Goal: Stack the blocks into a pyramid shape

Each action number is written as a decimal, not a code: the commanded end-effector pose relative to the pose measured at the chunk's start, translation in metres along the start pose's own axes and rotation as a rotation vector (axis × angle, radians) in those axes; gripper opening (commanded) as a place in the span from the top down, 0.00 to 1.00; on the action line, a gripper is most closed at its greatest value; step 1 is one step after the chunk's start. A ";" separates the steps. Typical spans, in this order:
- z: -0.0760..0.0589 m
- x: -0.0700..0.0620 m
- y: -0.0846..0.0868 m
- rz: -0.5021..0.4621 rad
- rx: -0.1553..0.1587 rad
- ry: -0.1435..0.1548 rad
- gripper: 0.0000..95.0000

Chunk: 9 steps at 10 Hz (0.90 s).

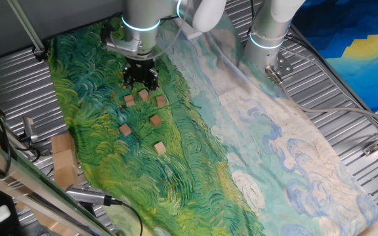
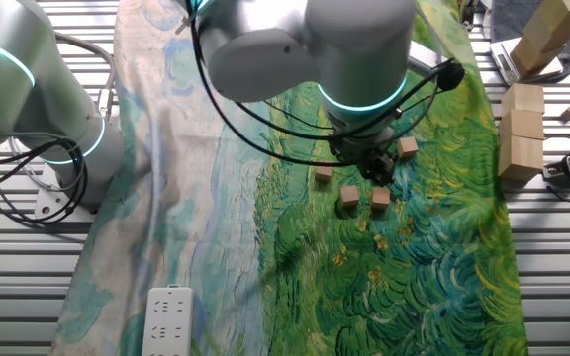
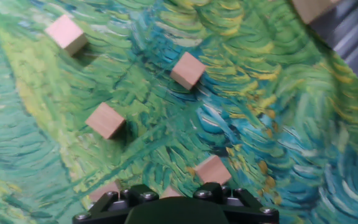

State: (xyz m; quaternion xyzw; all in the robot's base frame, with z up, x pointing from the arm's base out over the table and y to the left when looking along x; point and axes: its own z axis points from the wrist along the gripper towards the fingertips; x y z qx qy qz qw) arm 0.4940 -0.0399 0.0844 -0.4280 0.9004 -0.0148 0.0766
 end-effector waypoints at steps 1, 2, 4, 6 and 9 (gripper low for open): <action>0.001 0.001 0.000 0.021 0.023 0.022 0.40; 0.001 0.001 0.000 0.014 0.018 0.020 0.40; 0.001 0.001 0.000 0.086 0.027 0.024 0.40; 0.001 0.001 0.000 0.133 0.037 0.035 0.40; 0.001 0.001 0.000 0.151 0.023 0.036 0.40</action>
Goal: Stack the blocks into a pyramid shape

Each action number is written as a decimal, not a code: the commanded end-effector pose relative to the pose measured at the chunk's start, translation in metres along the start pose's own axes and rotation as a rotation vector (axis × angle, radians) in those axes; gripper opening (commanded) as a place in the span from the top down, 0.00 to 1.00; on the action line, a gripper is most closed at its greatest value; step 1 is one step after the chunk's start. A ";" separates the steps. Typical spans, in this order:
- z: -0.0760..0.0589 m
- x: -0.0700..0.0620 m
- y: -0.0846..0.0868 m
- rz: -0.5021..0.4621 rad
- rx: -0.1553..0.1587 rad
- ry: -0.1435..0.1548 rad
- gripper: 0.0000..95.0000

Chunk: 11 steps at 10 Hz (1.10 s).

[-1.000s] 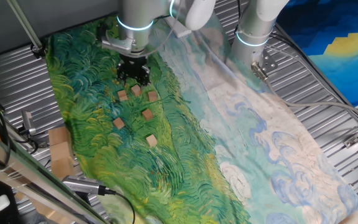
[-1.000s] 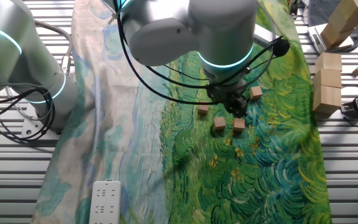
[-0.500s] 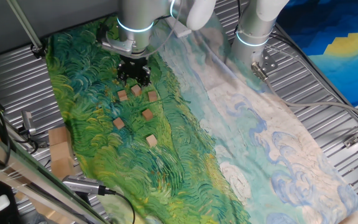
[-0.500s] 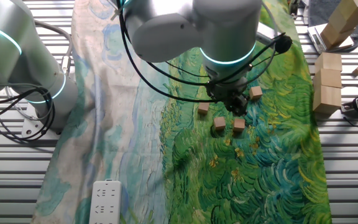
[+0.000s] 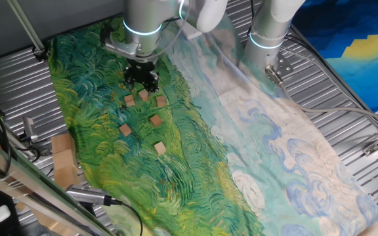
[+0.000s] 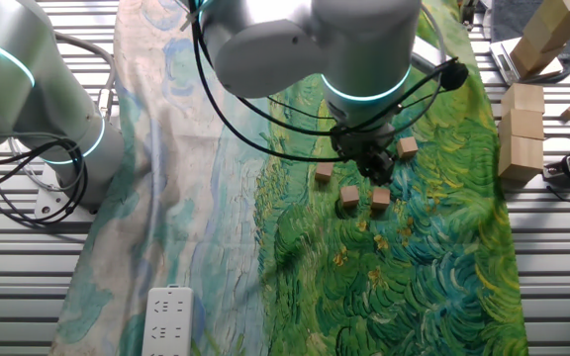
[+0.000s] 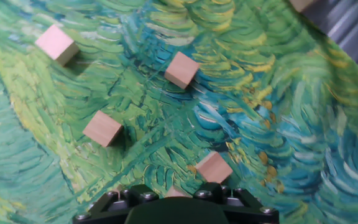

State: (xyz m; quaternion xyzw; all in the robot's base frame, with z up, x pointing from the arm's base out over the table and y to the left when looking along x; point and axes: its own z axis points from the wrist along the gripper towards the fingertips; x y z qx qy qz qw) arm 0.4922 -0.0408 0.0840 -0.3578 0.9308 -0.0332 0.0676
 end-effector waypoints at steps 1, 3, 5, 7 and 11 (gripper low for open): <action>0.001 -0.001 0.000 -0.002 -0.019 0.006 0.40; 0.001 -0.001 0.000 -0.003 -0.057 0.035 0.40; 0.001 -0.001 0.000 0.002 -0.091 0.061 0.40; 0.001 -0.001 0.000 0.092 -0.144 0.142 0.40; -0.011 0.002 -0.010 0.204 -0.145 0.128 0.40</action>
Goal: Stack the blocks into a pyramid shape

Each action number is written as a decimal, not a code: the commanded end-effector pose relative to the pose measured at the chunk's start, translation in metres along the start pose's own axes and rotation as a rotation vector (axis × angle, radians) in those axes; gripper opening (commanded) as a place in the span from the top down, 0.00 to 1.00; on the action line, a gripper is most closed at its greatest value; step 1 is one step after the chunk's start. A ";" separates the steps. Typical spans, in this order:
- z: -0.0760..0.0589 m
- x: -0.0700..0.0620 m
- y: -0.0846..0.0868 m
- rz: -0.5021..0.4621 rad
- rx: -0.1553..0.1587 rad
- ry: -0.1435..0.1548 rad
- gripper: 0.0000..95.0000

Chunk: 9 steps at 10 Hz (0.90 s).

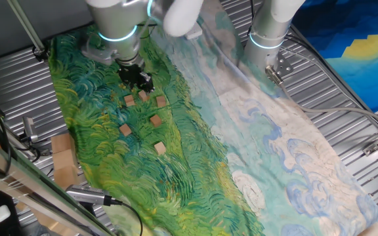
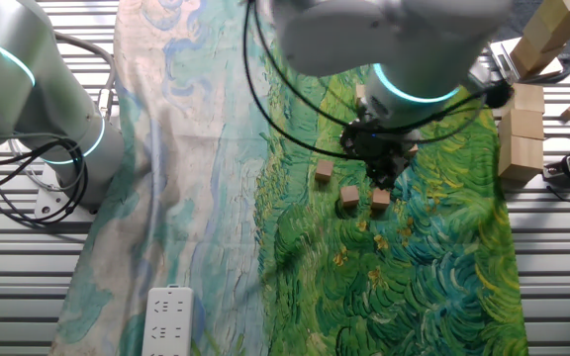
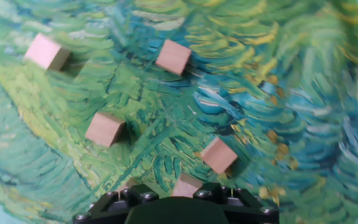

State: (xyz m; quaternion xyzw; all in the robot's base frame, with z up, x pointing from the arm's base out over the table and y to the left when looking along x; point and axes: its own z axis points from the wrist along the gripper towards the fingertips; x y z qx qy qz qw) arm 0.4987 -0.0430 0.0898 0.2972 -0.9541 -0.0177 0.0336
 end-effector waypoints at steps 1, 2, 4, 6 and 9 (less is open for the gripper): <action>-0.006 0.009 -0.006 0.090 0.007 -0.041 0.60; -0.009 0.019 -0.016 0.149 -0.019 -0.060 0.60; -0.012 0.022 -0.025 0.191 -0.036 -0.073 0.60; -0.014 0.025 -0.037 0.218 -0.031 -0.070 0.60; -0.005 0.021 -0.049 0.308 -0.041 -0.081 0.40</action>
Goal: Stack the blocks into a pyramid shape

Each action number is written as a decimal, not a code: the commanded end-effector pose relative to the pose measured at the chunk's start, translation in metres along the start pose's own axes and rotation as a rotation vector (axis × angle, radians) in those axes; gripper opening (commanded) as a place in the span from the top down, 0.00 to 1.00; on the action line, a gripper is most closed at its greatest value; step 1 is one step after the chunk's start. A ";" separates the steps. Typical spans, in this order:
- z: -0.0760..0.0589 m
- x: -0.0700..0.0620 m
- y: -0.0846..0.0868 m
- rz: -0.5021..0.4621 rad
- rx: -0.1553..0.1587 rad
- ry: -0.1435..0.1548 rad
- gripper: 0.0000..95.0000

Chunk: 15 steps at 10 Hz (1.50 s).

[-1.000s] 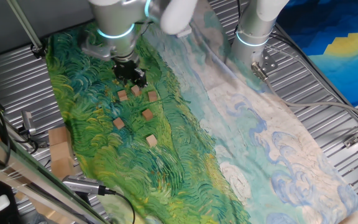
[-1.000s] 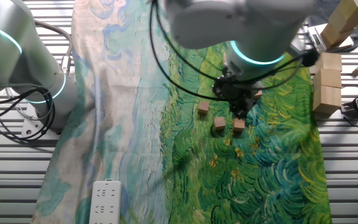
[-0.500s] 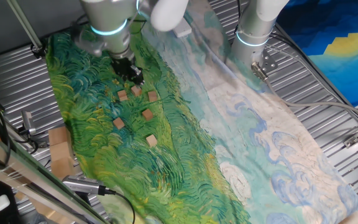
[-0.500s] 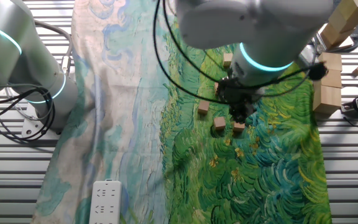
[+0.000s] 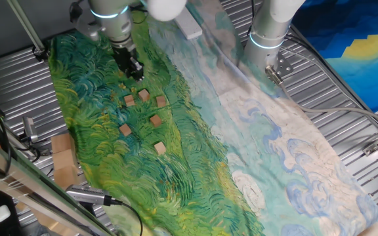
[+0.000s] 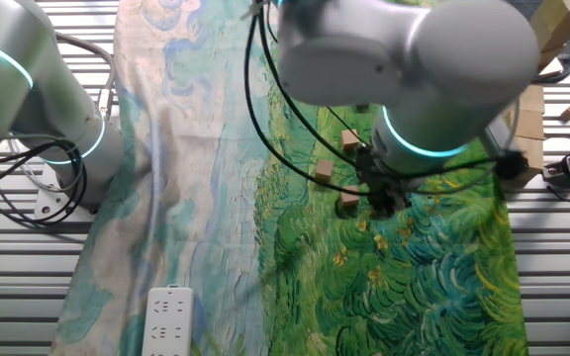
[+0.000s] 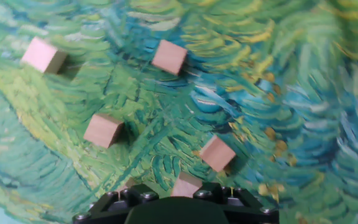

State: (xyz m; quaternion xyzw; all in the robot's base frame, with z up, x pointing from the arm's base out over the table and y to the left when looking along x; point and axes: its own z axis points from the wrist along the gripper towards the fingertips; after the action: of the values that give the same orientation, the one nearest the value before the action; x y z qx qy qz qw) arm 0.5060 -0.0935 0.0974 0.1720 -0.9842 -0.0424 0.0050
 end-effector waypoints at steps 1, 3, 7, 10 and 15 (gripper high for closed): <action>0.007 -0.004 -0.003 0.084 -0.001 -0.019 0.40; 0.010 -0.004 -0.003 0.109 0.001 -0.033 0.40; 0.030 -0.004 0.002 0.131 0.006 -0.062 0.40; 0.041 -0.006 0.008 0.139 0.007 -0.076 0.40; 0.054 -0.009 0.021 0.144 0.019 -0.094 0.40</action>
State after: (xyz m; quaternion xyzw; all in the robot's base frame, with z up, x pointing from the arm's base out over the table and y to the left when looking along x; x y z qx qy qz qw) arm 0.5070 -0.0663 0.0440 0.0994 -0.9933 -0.0389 -0.0435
